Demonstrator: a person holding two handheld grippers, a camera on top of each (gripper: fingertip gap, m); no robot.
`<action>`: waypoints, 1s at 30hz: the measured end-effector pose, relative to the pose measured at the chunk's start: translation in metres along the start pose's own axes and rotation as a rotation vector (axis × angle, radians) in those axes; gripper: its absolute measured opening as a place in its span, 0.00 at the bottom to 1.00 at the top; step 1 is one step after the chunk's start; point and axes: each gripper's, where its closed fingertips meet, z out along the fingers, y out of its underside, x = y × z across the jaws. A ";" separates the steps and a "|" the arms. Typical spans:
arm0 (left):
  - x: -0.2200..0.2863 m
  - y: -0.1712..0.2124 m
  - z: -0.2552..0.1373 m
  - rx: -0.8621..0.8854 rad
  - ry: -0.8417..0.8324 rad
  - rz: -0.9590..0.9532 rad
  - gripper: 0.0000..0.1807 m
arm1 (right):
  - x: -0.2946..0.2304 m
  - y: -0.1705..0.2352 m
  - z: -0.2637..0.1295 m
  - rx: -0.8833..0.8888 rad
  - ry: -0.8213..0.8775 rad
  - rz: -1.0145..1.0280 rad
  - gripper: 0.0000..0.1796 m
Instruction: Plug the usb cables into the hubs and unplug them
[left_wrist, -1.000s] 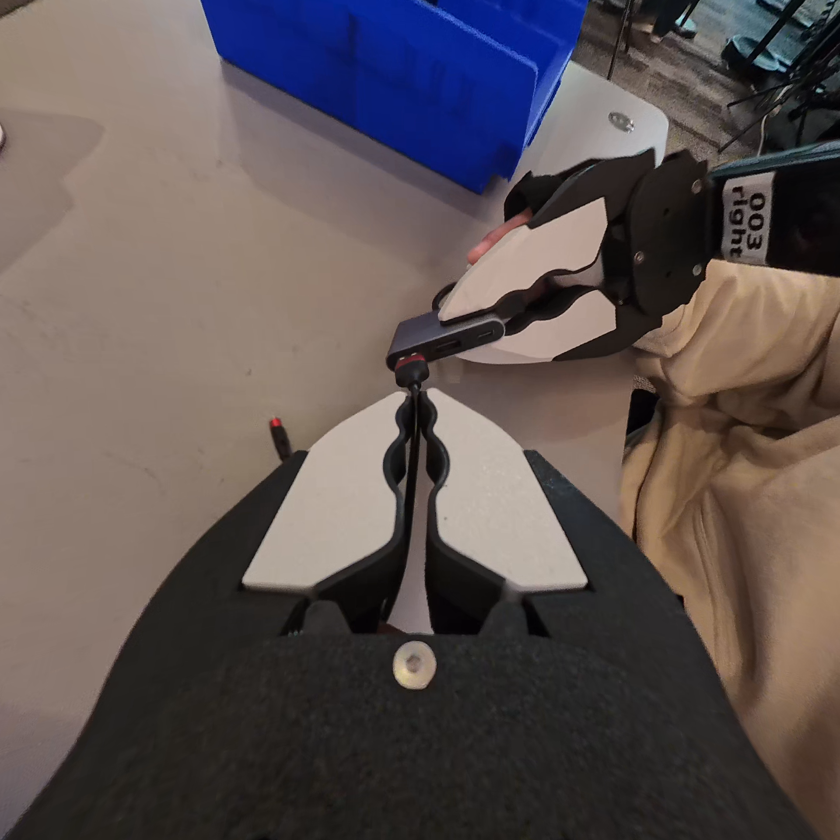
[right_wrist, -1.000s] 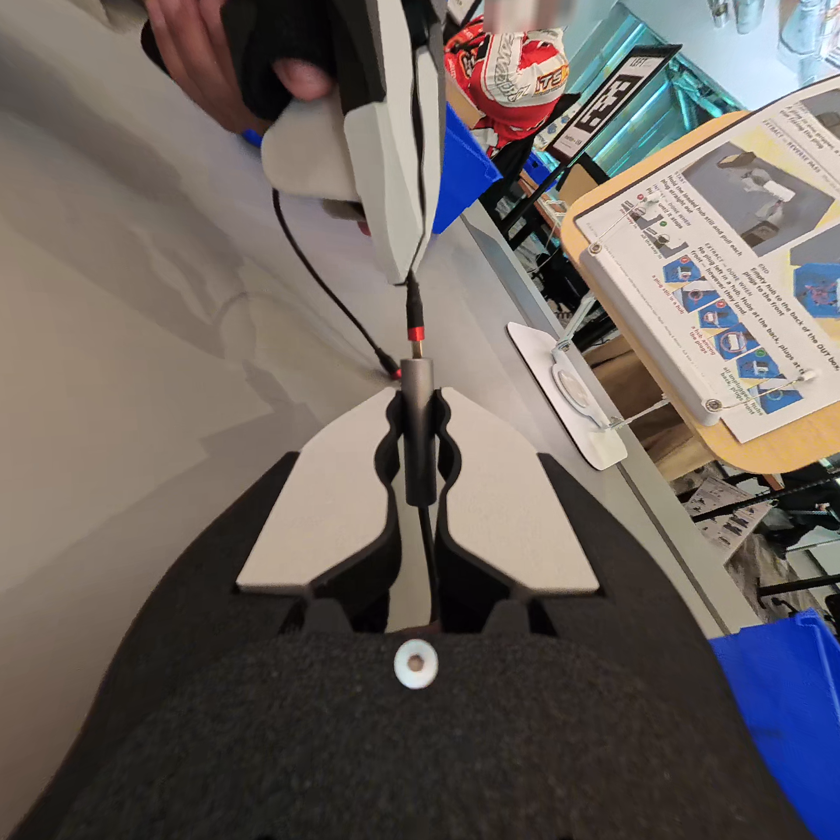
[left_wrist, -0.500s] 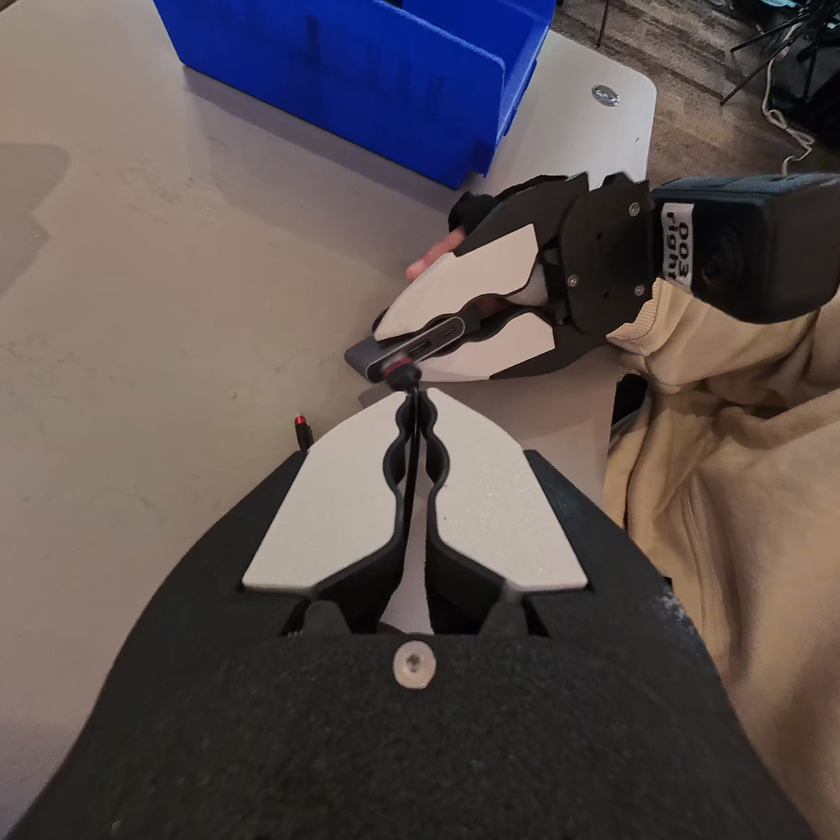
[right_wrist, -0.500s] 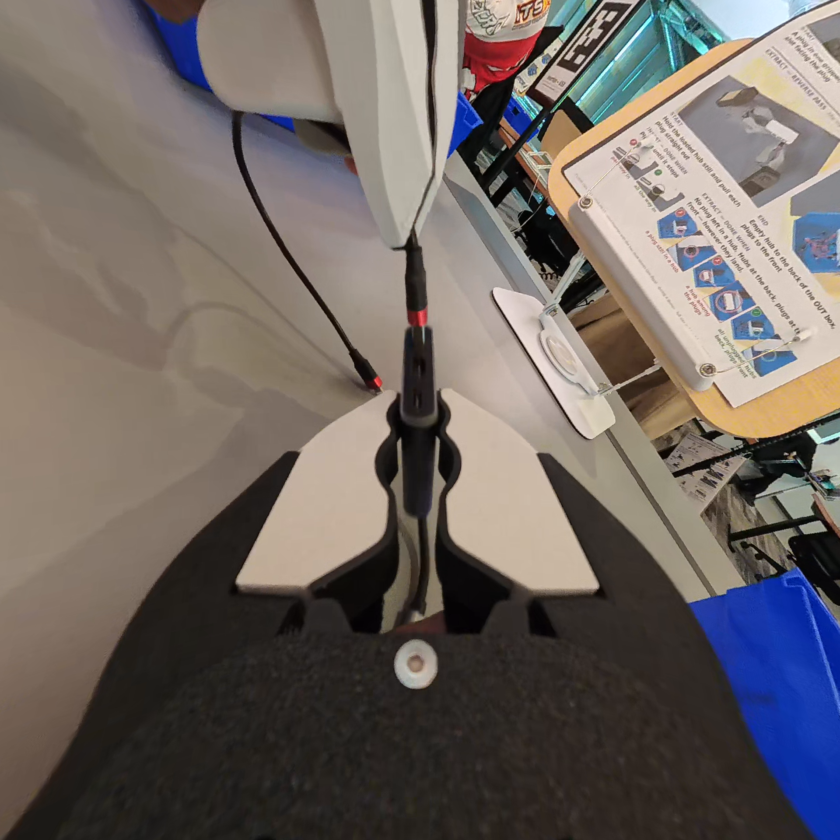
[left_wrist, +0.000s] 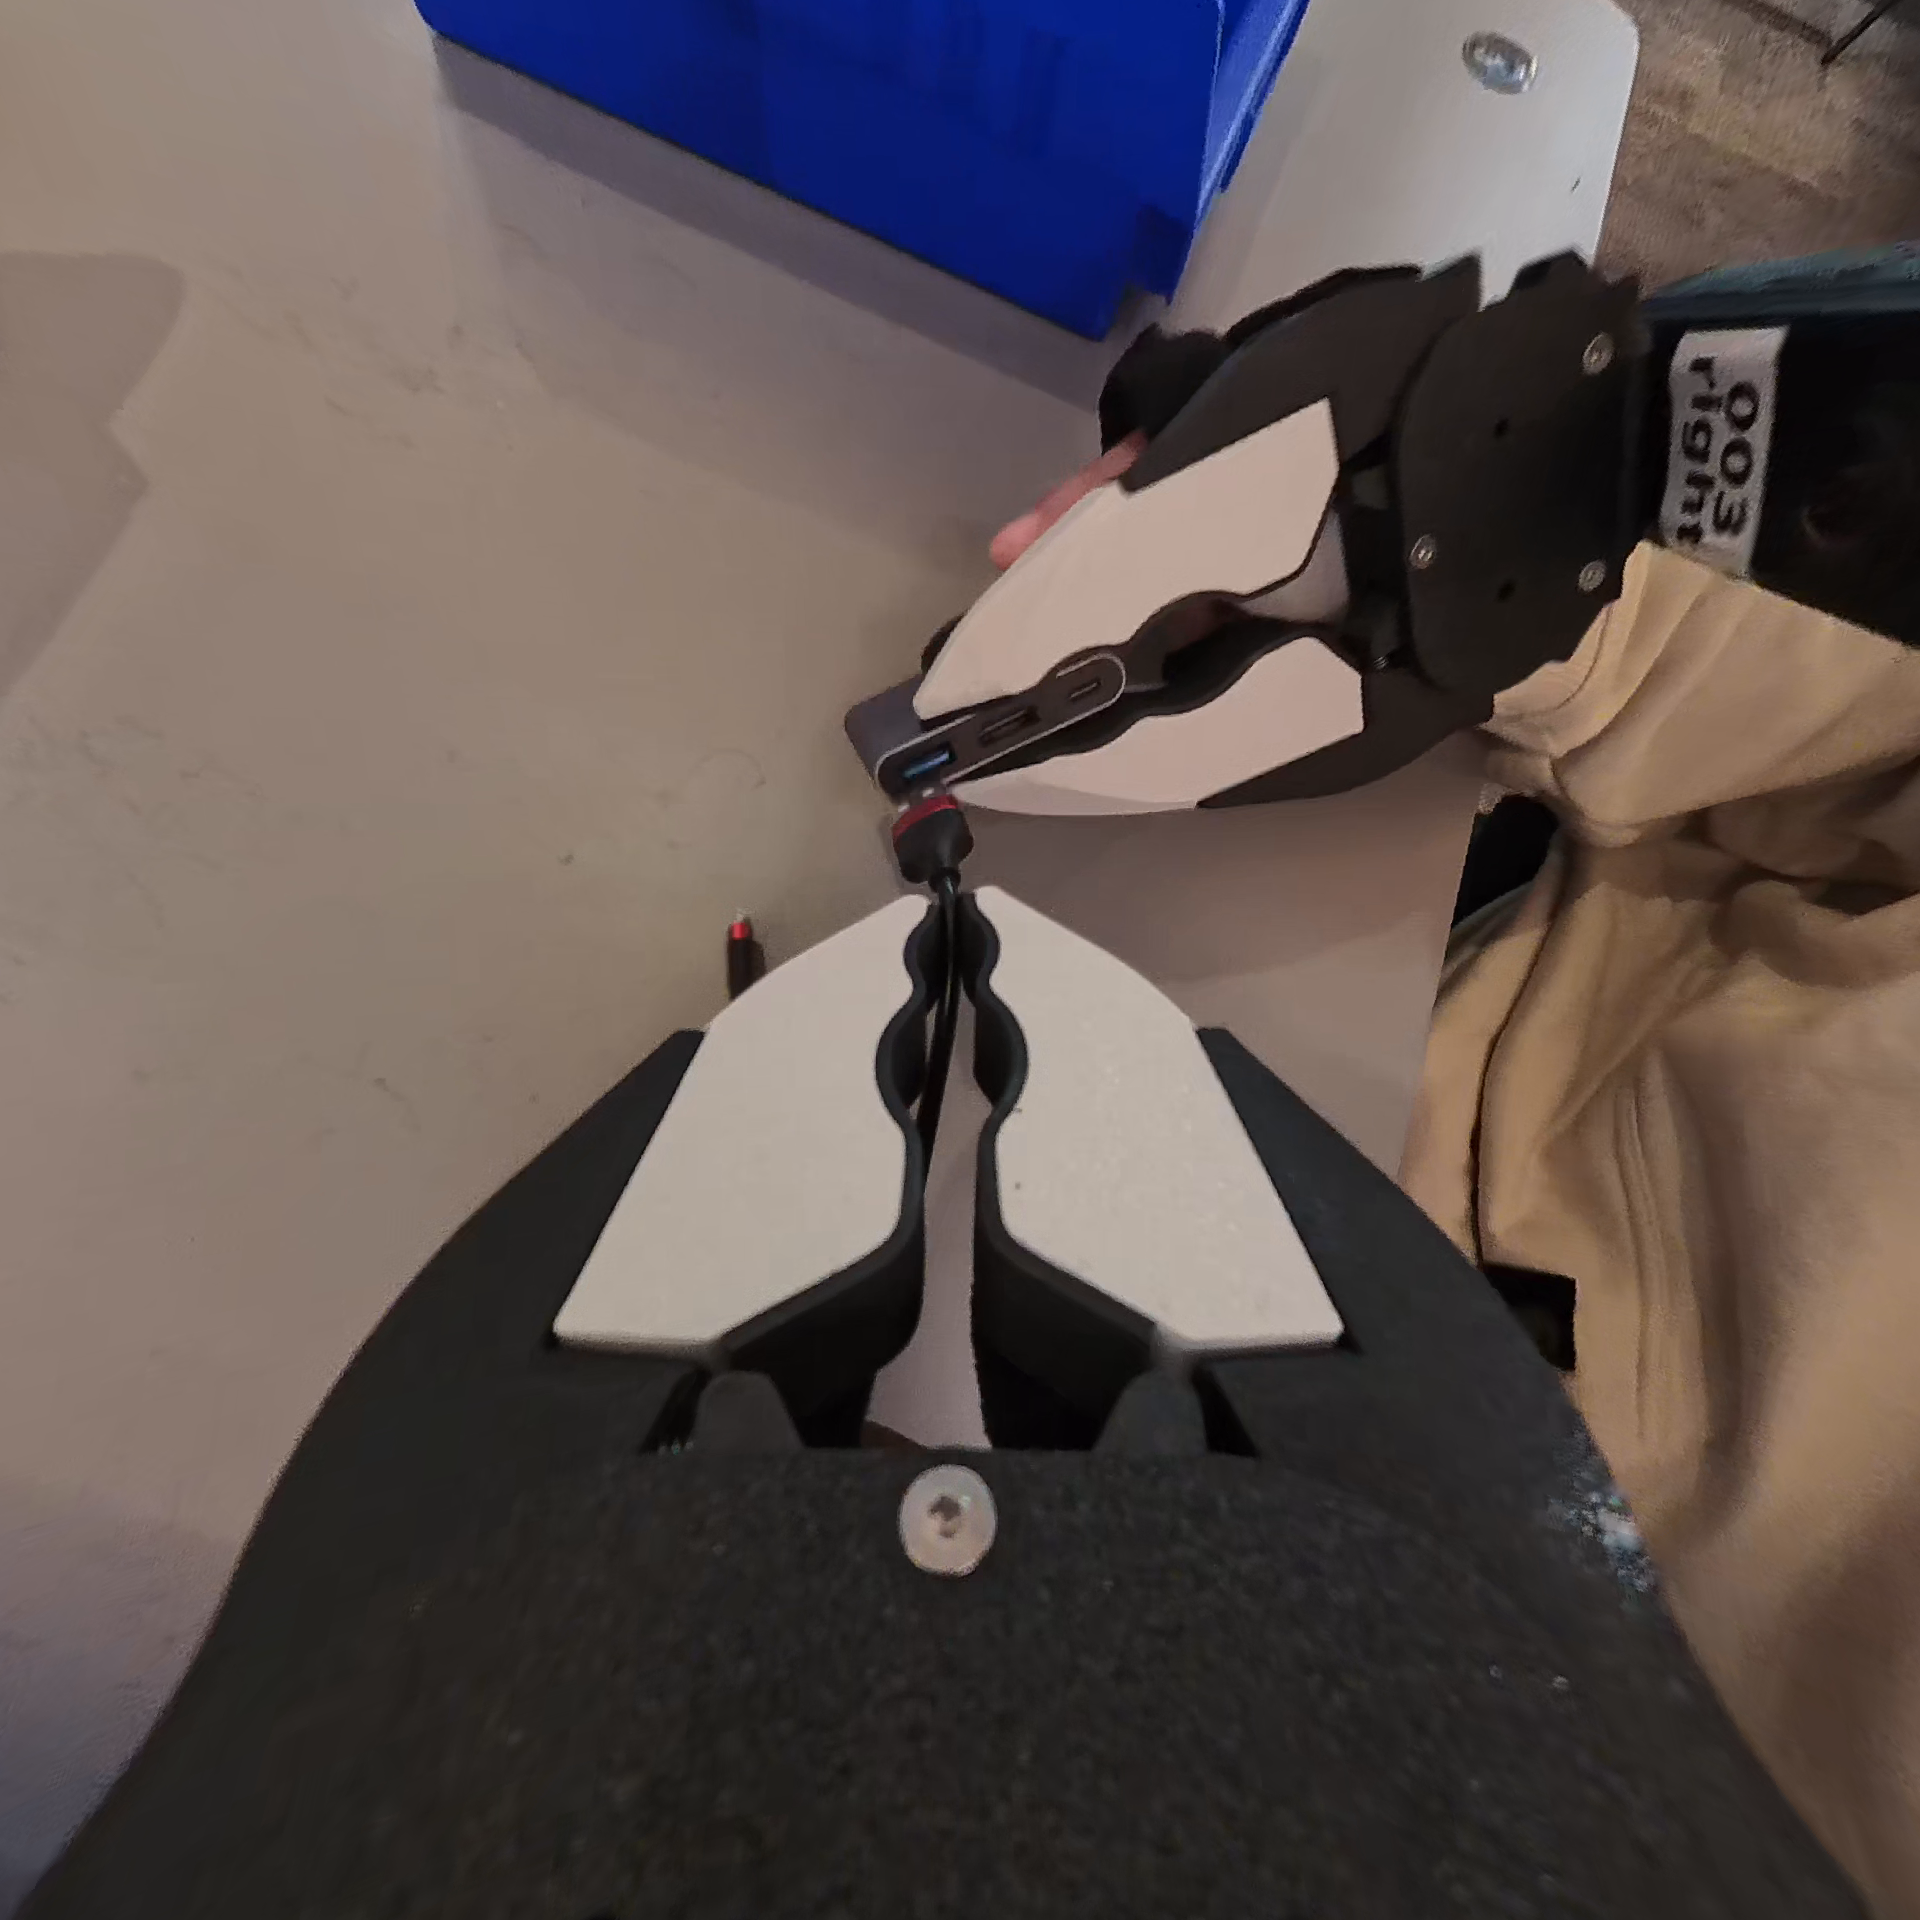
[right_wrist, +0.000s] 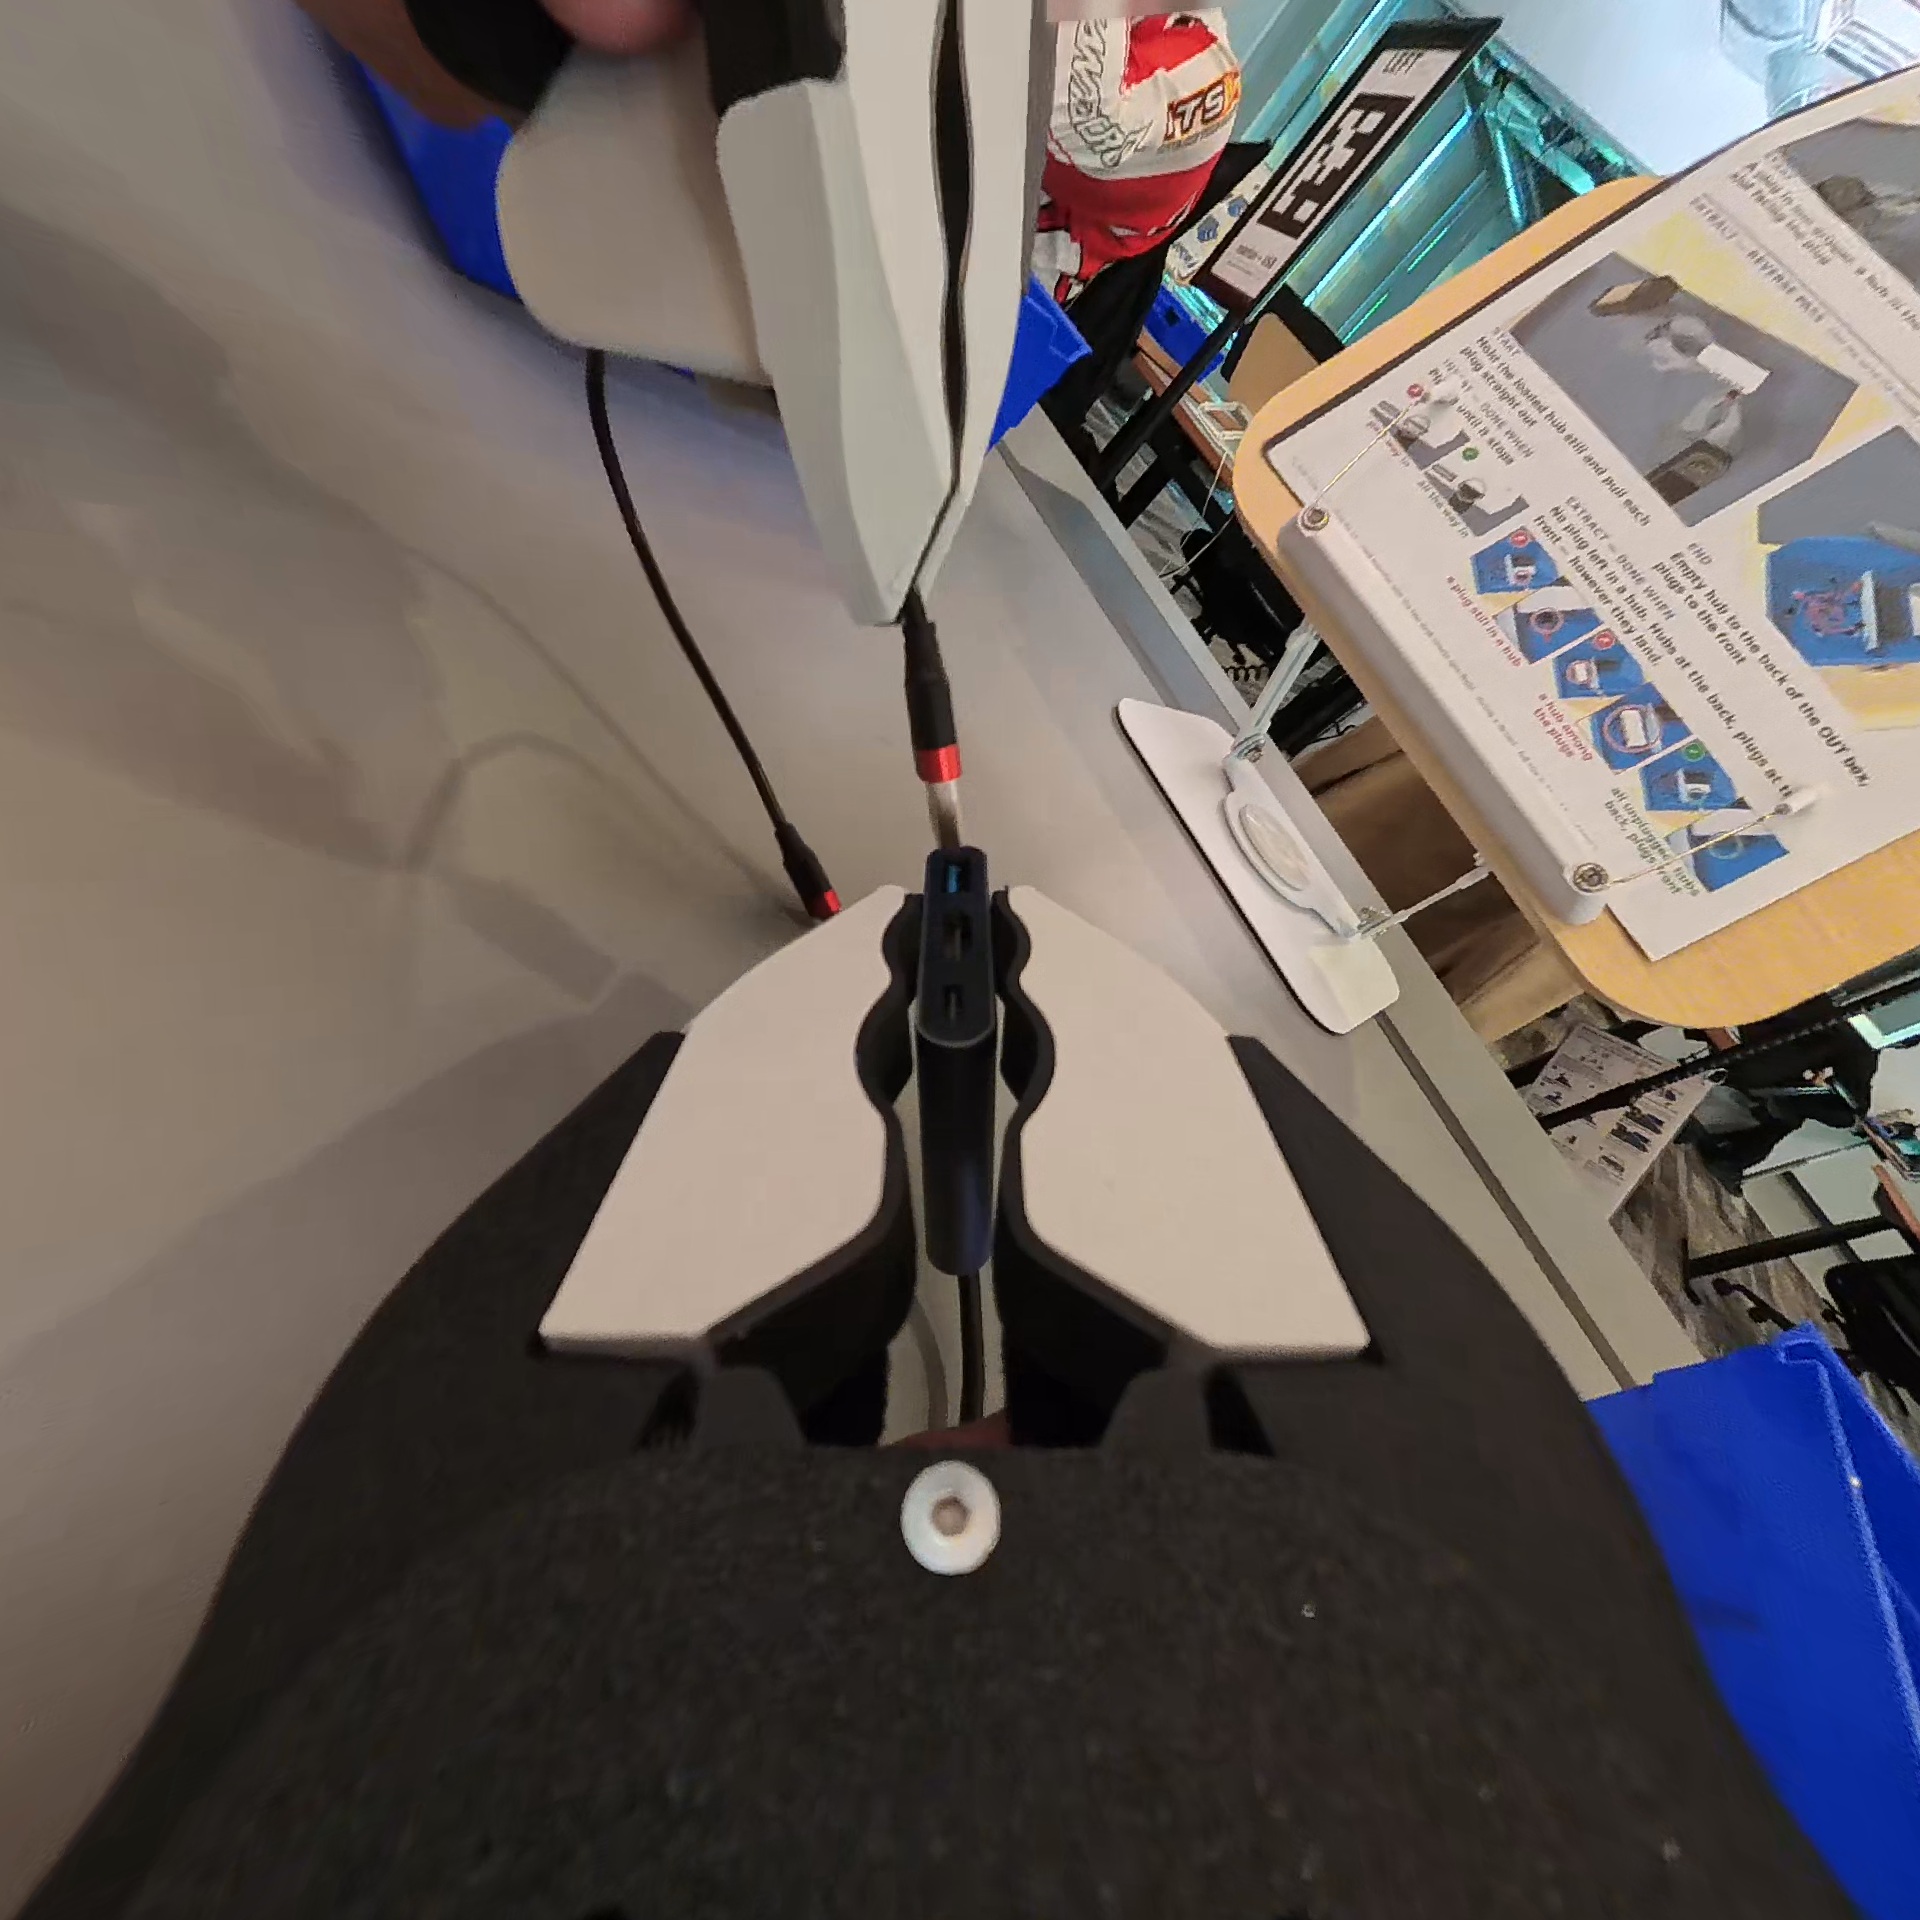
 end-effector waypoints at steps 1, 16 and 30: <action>0.000 0.003 0.001 -0.021 -0.003 0.007 0.02 | 0.001 -0.003 -0.001 0.011 0.010 -0.003 0.07; 0.001 0.005 0.008 -0.069 -0.048 0.060 0.02 | -0.008 0.002 0.003 -0.029 -0.017 -0.039 0.07; 0.000 0.014 0.009 -0.150 -0.021 0.052 0.02 | -0.014 0.002 0.004 -0.020 -0.082 0.034 0.07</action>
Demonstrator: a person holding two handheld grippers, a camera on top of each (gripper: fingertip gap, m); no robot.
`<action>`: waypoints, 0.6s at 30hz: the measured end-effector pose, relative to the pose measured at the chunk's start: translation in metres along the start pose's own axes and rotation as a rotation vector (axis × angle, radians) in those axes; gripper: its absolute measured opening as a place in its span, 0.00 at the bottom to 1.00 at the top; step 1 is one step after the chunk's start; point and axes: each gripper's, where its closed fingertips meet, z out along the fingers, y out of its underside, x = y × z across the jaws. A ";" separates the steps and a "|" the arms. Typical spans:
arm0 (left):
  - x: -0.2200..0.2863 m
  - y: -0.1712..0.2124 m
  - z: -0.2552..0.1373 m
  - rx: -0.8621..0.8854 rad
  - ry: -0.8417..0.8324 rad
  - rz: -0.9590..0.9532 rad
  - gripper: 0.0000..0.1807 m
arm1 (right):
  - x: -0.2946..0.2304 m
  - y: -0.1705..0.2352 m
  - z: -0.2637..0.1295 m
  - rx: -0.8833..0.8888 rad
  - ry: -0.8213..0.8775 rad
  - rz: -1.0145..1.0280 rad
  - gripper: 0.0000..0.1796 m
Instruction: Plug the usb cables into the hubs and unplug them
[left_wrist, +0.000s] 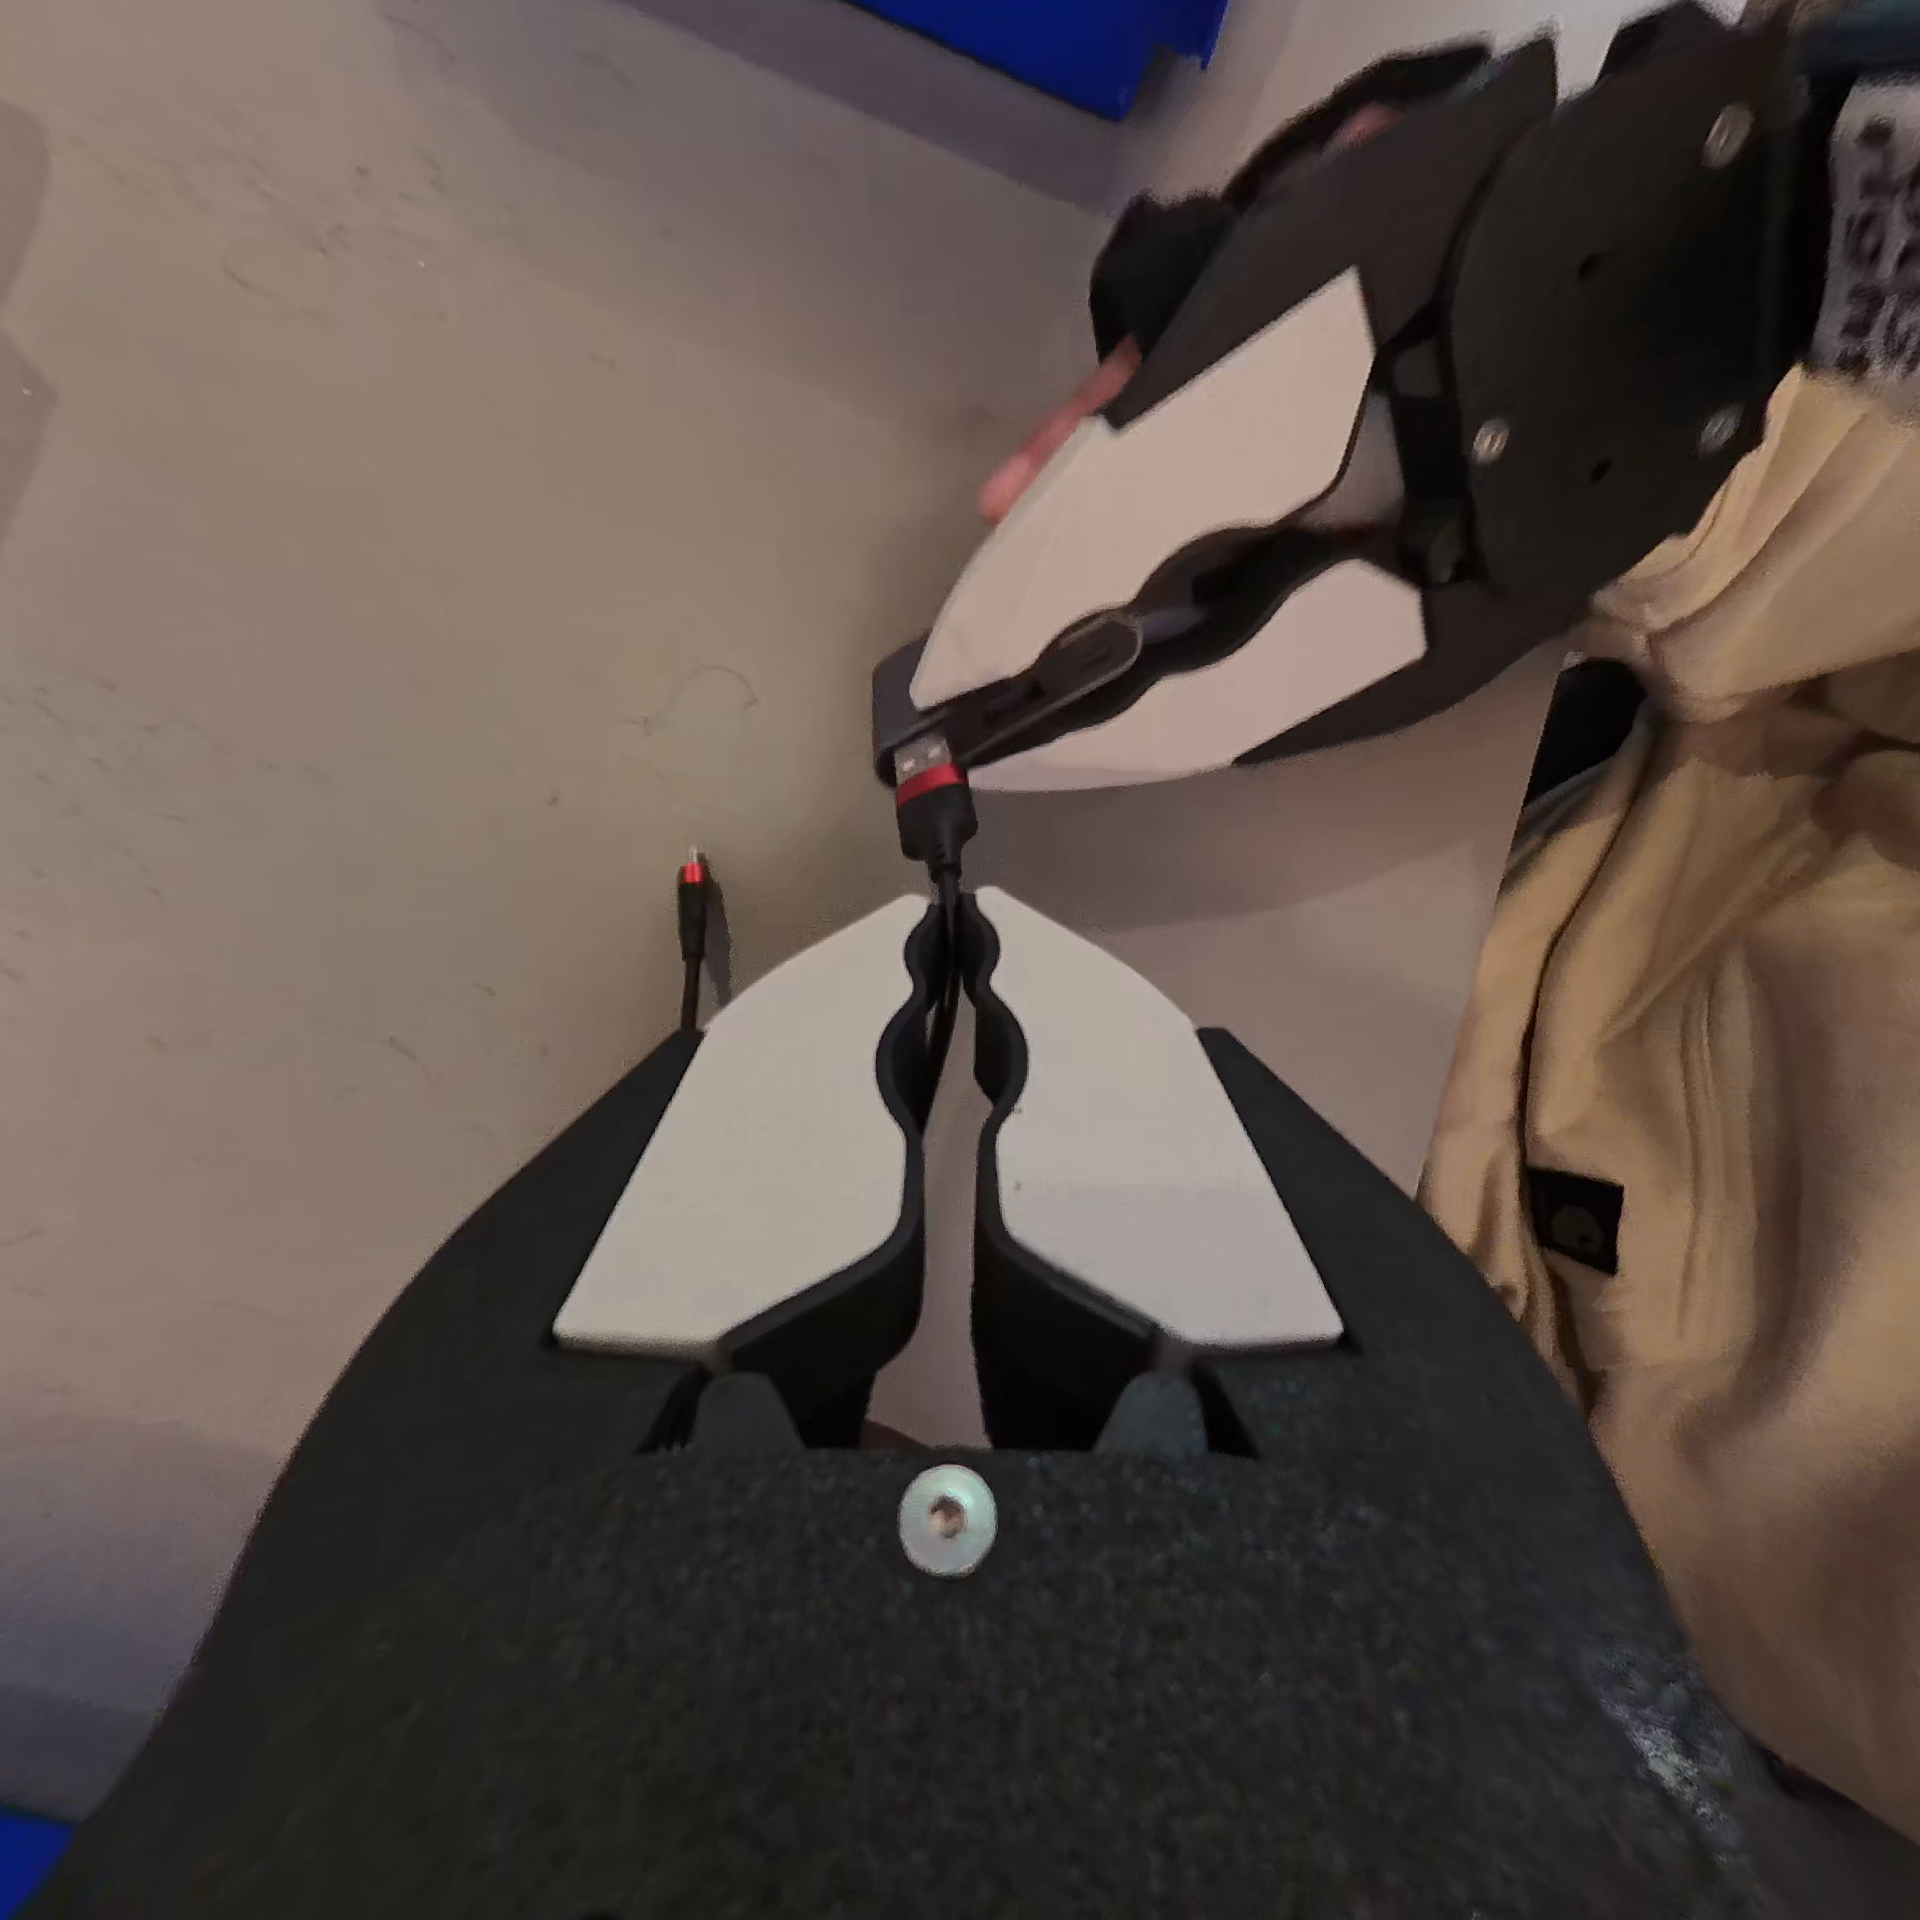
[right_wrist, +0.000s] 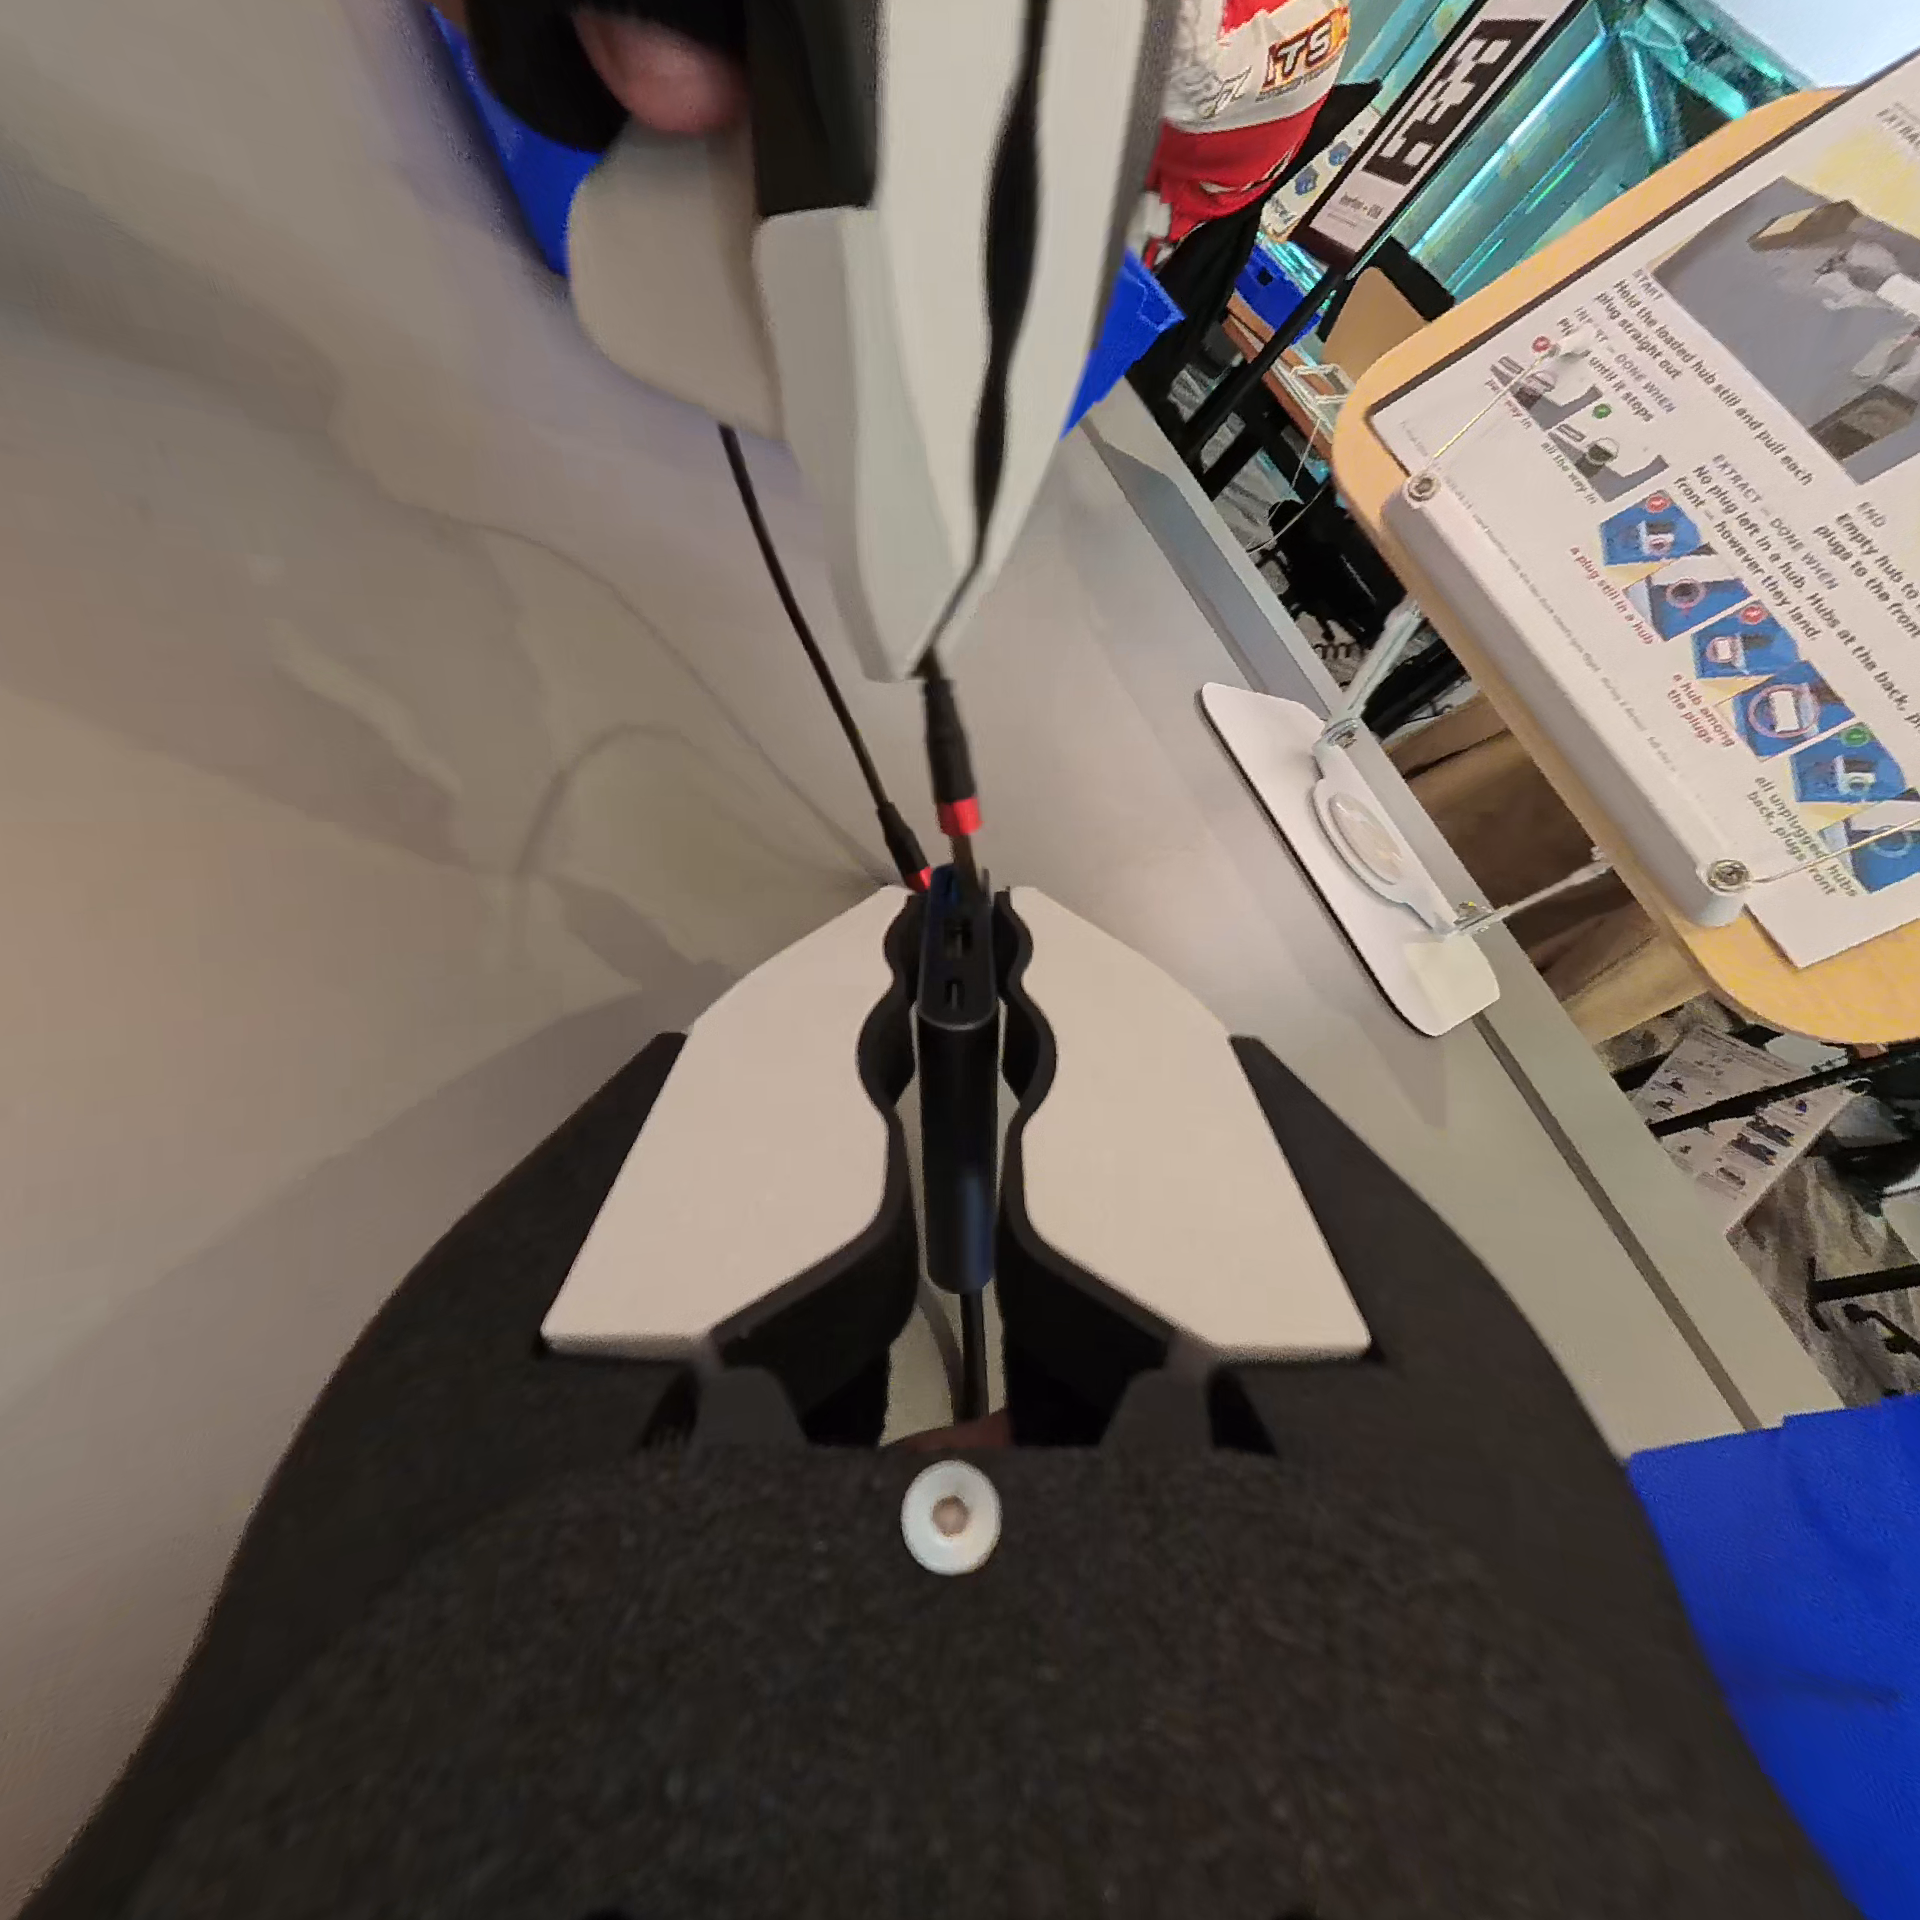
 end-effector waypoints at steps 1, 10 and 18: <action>0.000 0.003 -0.001 -0.015 -0.010 0.013 0.02 | 0.002 -0.001 -0.001 0.012 0.005 0.010 0.07; 0.004 0.009 -0.001 -0.059 0.020 0.040 0.02 | -0.005 -0.003 -0.003 0.015 0.016 -0.091 0.07; 0.004 0.001 0.004 -0.037 0.035 0.022 0.02 | -0.007 0.000 -0.002 -0.002 0.015 -0.117 0.07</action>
